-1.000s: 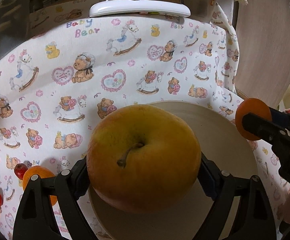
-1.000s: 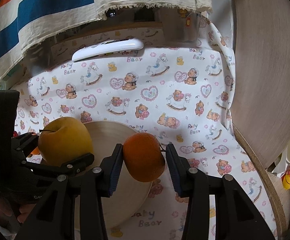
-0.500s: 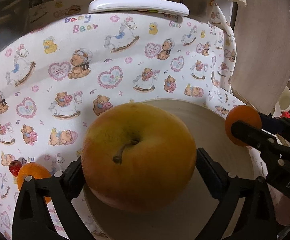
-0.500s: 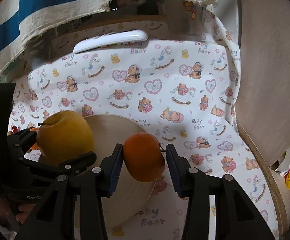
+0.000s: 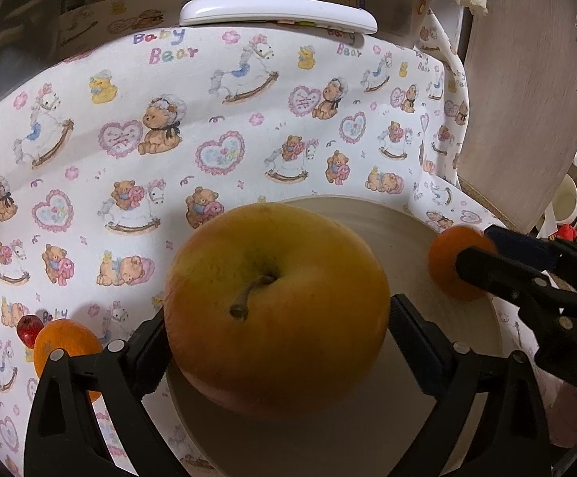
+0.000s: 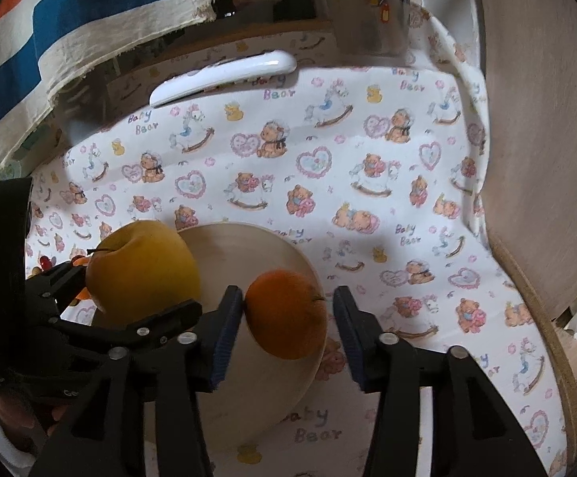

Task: Organize fruits
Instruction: 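Lower the apple and orange onto the cream plate and open both tools, then withdraw both tools up and away from the plate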

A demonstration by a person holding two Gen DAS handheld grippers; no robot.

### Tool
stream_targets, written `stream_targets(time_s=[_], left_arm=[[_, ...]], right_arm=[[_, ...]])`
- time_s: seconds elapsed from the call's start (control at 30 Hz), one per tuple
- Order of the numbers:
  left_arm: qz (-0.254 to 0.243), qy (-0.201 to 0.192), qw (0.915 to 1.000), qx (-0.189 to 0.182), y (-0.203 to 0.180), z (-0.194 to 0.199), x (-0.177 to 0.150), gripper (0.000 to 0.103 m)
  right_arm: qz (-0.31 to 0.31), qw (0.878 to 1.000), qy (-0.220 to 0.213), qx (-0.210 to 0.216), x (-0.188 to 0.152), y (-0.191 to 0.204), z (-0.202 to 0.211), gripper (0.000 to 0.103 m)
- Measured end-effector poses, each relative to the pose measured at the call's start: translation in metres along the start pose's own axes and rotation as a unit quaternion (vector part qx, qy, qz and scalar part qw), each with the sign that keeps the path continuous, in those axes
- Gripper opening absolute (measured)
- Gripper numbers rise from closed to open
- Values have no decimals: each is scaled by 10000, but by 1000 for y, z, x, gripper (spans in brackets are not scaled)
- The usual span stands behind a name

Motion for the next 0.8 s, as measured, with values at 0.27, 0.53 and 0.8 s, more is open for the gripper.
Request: stream_targets(time_s=[0.27,0.53,0.8], left_arm=[[139,-131,9998,24,2,12,-1,96],[-112,-1402,9899,156,-2,82,9,96],[-69,-2396,9702,353,16,161,1,96]], right_arm=[[-125,9989,-416,-176,5,-8,23,54],[-166,9955,-933,-84,12,-7,53,55],[201,9879,-1530,-135,15,17,84,60]])
Point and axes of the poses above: each gripper's, at about its wrist camera, not at the fingertips, and z roughly against the way its jaws point, y to its left, x to its top, the point moved 1 cm from there along -z, roughly the way its jaws point, and after that the axes turned 15 degrees about z, right-handed, at the moved point
